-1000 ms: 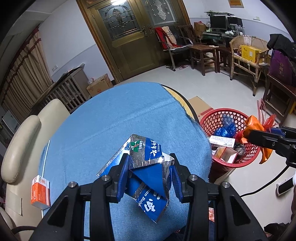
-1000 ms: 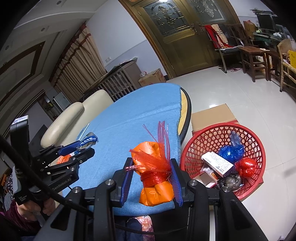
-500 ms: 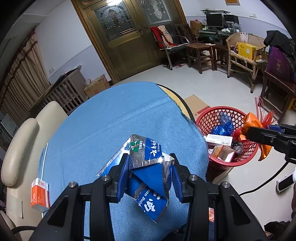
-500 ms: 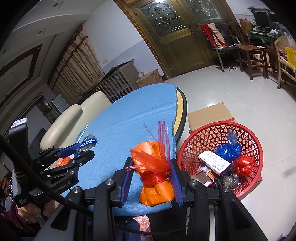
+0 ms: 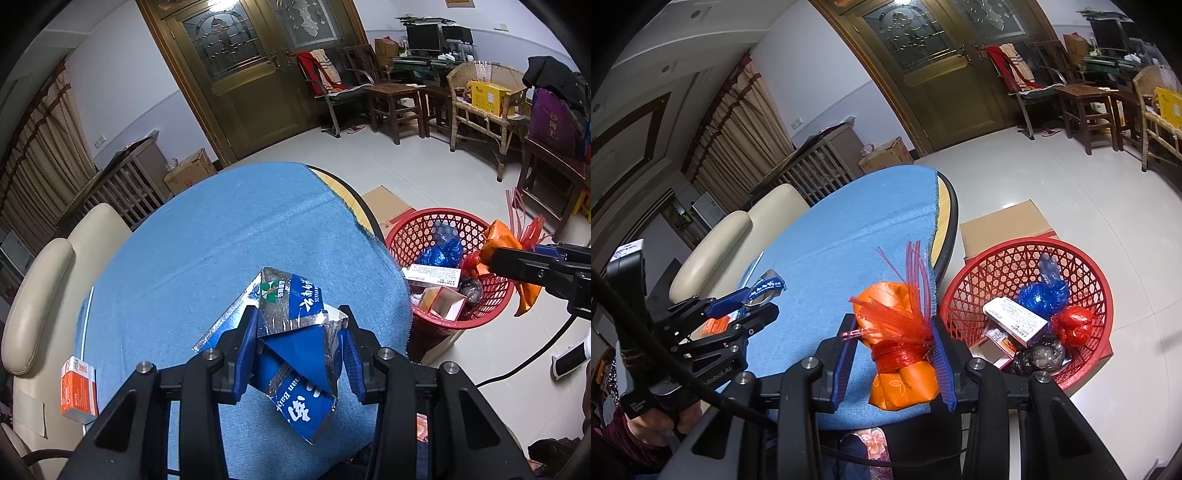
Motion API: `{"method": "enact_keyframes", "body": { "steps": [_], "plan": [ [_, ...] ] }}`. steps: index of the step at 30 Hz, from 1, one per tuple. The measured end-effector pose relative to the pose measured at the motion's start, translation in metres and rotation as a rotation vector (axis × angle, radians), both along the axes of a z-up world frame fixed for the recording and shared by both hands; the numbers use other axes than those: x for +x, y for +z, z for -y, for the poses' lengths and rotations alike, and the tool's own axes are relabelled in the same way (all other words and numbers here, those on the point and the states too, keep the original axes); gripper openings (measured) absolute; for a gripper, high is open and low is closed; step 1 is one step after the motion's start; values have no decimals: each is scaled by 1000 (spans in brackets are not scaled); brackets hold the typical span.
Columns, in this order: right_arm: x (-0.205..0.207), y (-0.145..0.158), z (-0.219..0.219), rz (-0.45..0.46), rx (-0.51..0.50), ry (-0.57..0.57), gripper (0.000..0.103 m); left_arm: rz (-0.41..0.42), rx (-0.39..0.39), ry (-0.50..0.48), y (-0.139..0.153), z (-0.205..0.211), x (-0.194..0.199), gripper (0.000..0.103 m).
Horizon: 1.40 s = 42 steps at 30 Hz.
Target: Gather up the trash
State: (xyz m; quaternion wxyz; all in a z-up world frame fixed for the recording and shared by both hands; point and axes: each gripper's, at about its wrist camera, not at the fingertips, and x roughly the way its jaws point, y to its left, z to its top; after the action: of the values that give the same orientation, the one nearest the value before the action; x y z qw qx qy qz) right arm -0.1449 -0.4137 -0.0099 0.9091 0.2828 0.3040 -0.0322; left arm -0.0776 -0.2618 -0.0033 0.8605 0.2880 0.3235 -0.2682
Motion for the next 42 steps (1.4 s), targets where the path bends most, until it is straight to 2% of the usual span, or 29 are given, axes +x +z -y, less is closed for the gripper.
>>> {"method": "enact_keyframes", "body": {
  "steps": [42],
  "plan": [
    [-10,-5,14,-5,27,-53,42,5,33,-57,-2,14,-11,44]
  ]
}}
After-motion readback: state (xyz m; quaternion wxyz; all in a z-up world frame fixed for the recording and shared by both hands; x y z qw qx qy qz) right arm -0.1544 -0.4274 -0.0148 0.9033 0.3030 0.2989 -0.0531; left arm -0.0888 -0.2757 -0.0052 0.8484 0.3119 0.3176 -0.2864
